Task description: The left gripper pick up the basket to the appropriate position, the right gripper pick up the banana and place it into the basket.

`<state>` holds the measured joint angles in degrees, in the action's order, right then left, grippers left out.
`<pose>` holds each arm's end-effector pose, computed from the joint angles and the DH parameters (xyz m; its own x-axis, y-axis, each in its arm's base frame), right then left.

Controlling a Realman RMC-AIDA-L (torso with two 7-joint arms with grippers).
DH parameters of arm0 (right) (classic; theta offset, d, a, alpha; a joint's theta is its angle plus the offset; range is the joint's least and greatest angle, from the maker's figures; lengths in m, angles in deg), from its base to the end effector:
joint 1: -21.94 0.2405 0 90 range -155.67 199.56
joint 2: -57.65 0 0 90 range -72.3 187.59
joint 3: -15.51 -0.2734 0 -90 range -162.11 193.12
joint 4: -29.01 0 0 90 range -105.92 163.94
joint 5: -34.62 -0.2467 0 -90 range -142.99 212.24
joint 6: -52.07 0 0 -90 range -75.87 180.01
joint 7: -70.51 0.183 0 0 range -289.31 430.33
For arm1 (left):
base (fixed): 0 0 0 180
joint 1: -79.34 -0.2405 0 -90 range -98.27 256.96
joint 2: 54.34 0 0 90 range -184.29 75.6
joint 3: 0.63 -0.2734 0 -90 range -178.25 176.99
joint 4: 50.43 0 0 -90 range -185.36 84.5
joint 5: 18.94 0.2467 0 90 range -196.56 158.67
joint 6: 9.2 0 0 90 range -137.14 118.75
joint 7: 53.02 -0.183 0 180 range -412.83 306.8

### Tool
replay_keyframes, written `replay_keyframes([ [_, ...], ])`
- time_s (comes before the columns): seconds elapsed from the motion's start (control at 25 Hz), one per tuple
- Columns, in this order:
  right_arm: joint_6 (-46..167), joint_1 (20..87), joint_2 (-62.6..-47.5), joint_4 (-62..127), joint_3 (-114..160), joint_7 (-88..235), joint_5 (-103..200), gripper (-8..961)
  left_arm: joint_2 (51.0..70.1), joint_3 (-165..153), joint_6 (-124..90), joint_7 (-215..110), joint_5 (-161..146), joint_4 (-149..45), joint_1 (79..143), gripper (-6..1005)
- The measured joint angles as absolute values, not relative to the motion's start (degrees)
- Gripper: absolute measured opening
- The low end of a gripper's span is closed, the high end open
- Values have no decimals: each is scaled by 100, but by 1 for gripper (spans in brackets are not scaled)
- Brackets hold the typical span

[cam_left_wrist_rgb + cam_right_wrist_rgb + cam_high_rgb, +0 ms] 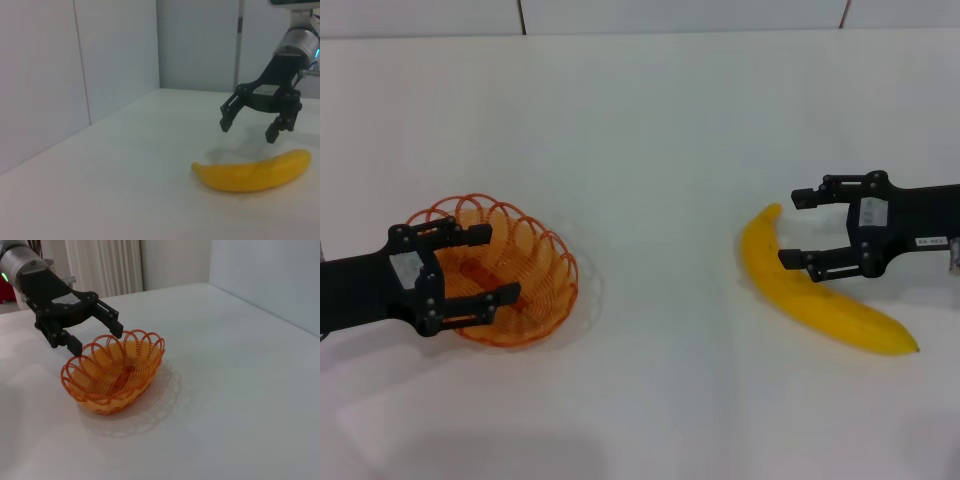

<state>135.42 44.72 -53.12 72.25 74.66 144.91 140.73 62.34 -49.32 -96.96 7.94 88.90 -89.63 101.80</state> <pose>0.3258 0.3706 -0.0077 0.9314 -0.2256 -0.2856 -0.3029 -0.9156 -0.2645 -0.3178 0.3508 -0.0343 0.9073 0.1005 0.4083 0.2349 -0.9265 -0.2938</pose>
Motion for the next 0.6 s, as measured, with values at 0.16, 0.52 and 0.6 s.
replay_keyframes([
  [0.16,13526,4471,-5324,7225,7466,14490,14076,832,6238,-4932,-9697,802,8890,-8963,10182,792],
  [0.52,13469,4452,-5342,7225,7465,14458,14080,831,6234,-4764,-9701,1018,8808,-8967,10181,773],
  [0.6,13469,4452,-5344,7225,7466,14457,14080,831,6211,-4591,-9700,1453,8779,-9072,10221,769],
])
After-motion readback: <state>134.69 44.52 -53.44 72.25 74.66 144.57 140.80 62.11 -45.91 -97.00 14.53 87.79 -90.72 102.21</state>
